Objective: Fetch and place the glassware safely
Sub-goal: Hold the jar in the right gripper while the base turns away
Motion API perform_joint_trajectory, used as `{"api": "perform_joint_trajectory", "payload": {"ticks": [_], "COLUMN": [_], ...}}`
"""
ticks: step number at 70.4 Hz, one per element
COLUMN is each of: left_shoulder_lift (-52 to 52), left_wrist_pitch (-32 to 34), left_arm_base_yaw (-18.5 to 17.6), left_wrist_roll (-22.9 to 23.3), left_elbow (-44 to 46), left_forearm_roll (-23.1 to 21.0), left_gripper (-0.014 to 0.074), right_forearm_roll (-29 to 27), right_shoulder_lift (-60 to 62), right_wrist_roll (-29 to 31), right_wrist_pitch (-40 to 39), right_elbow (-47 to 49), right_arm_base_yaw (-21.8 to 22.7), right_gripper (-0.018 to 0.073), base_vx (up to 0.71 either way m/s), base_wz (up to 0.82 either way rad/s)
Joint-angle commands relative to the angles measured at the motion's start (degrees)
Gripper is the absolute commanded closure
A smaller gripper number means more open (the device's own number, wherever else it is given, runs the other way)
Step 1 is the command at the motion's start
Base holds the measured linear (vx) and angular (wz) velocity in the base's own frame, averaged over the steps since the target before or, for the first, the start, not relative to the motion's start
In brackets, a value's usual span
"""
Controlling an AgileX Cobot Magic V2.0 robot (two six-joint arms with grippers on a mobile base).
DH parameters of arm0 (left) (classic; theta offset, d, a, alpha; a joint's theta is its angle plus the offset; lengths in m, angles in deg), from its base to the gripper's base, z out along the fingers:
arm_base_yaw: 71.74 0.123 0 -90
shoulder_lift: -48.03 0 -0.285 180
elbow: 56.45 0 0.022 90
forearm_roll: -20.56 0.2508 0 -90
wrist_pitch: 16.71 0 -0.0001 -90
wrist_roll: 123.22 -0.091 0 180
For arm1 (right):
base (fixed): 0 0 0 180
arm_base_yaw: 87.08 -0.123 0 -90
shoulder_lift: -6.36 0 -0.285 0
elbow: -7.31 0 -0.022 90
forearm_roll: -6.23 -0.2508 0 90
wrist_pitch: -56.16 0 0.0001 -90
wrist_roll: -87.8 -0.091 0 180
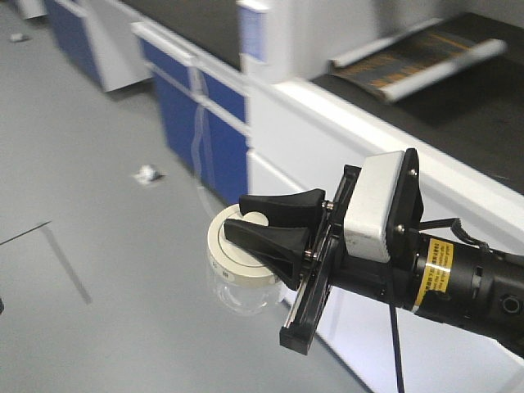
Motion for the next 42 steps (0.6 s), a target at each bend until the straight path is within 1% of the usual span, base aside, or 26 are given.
{"api": "perform_joint_trajectory", "payload": {"ticks": [1, 26, 34, 42], "left_shoulder_lift": [-0.1, -0.1, -0.1, -0.1], "left_wrist_pitch": [4.1, 4.1, 4.1, 4.1], "left_arm_base_yaw": [-0.1, -0.1, -0.1, -0.1], "left_wrist_roll": [0.4, 0.4, 0.4, 0.4], "left_elbow": [1.5, 1.5, 1.5, 1.5], "left_forearm_roll": [-0.3, -0.3, -0.3, -0.3], "left_gripper": [0.0603, 0.0603, 0.0603, 0.0603], "right_forearm_roll": [-3.0, -2.9, -2.8, -2.8], "right_shoulder_lift": [1.7, 1.7, 1.7, 1.7], "right_wrist_roll": [0.4, 0.4, 0.4, 0.4], "right_wrist_pitch": [-4.2, -4.2, -4.3, -4.3], "right_elbow": [1.5, 1.5, 1.5, 1.5], "right_arm_base_yaw": [0.0, 0.0, 0.0, 0.0], "right_gripper": [0.0559, 0.056, 0.056, 0.056], "base_vx": [0.03, 0.08, 0.13, 0.15], "base_wz": [0.92, 0.99, 0.82, 0.64]}}
